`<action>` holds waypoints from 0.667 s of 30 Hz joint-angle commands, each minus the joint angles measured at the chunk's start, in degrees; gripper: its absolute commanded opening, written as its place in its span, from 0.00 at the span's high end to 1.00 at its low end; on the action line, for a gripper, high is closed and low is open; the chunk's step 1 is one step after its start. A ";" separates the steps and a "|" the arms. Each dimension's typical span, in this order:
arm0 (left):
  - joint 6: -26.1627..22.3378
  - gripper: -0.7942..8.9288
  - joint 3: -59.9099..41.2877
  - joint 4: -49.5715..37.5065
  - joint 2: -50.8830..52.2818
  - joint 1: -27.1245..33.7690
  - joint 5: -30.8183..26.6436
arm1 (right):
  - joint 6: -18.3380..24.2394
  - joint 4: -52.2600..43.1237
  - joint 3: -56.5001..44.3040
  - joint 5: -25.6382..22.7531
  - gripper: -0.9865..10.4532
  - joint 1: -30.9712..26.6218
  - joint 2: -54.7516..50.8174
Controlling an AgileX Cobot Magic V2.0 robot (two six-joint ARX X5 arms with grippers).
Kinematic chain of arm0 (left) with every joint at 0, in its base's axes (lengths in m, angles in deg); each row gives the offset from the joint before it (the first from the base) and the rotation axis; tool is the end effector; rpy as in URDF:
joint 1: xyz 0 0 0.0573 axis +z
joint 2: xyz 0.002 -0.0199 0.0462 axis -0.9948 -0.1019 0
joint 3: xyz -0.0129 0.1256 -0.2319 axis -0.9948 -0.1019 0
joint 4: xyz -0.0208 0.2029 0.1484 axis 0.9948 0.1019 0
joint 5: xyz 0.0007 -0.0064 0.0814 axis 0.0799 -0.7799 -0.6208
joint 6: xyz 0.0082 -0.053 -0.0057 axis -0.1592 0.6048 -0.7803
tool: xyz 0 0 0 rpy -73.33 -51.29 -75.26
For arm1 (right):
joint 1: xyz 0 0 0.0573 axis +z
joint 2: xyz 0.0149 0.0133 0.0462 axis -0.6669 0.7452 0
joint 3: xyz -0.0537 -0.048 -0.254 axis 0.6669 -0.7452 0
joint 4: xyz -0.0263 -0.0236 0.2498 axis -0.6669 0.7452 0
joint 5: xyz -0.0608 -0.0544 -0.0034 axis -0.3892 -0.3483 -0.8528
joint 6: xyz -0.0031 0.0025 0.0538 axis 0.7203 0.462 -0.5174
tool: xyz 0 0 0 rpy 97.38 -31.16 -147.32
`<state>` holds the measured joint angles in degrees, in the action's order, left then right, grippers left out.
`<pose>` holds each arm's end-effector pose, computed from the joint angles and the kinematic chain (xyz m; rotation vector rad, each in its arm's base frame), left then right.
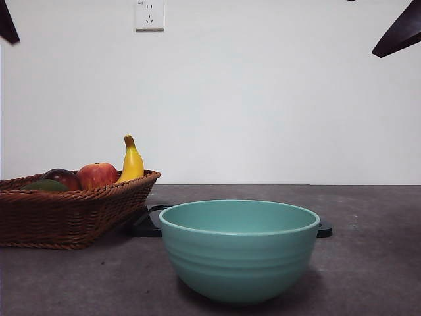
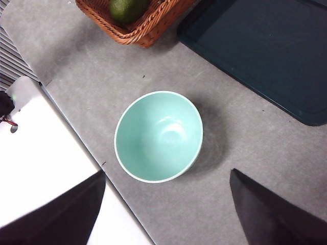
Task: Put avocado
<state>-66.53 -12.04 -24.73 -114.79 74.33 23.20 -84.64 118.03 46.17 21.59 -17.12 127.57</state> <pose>0.1602 -0.0367 0.3161 -0.0581 0.8863 -0.4491 0.1420 0.0810 0.3156 -0.0034 0.8985 0.9014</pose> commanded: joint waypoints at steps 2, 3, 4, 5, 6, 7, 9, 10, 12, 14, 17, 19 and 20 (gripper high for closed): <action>-0.26 0.47 2.54 -2.82 -5.66 -1.27 -3.82 | -0.44 -0.20 1.05 0.15 0.57 0.35 0.48; -0.26 0.47 2.75 -3.34 -6.99 -1.60 -4.50 | -0.44 -0.20 1.05 0.15 0.57 0.35 0.48; -0.26 0.47 2.84 -4.22 -8.68 -1.99 -5.27 | -0.44 -0.17 1.05 0.15 0.57 0.35 0.48; -0.26 0.47 2.84 -4.94 -10.05 -2.36 -5.99 | -0.44 -0.20 1.05 0.15 0.57 0.35 0.48; -0.26 0.47 2.84 -5.57 -11.61 -2.71 -6.91 | -0.44 -0.20 1.05 0.15 0.57 0.35 0.48; -0.26 0.47 2.84 -6.14 -13.25 -3.06 -7.96 | -0.44 -0.20 1.05 0.15 0.57 0.35 0.48; -0.26 0.47 2.84 -7.15 -16.17 -3.56 -10.01 | -0.44 -0.22 1.05 0.15 0.57 0.35 0.48; -0.26 0.47 2.84 -7.74 -18.03 -3.80 -11.28 | -0.44 -0.20 1.05 0.15 0.57 0.35 0.48; -0.26 0.47 2.84 -9.09 -20.74 -4.15 -12.61 | -0.44 -0.22 1.05 0.15 0.57 0.35 0.48; -0.26 0.47 2.84 -11.02 -23.63 -4.48 -13.07 | -0.44 -0.20 1.05 0.15 0.57 0.35 0.48; -0.26 0.47 2.84 -13.46 -27.32 -4.90 -13.66 | -0.44 -0.20 1.05 0.15 0.57 0.35 0.48; -0.26 0.47 2.84 -14.53 -29.77 -4.96 -14.01 | -0.44 -0.20 1.05 0.15 0.57 0.35 0.48; -0.24 0.47 2.84 -14.88 -30.77 -5.01 -14.32 | -0.44 -0.20 1.05 0.15 0.57 0.35 0.48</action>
<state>-66.53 -10.27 -39.09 -144.32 69.54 9.32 -84.64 118.03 46.17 21.57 -17.12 127.57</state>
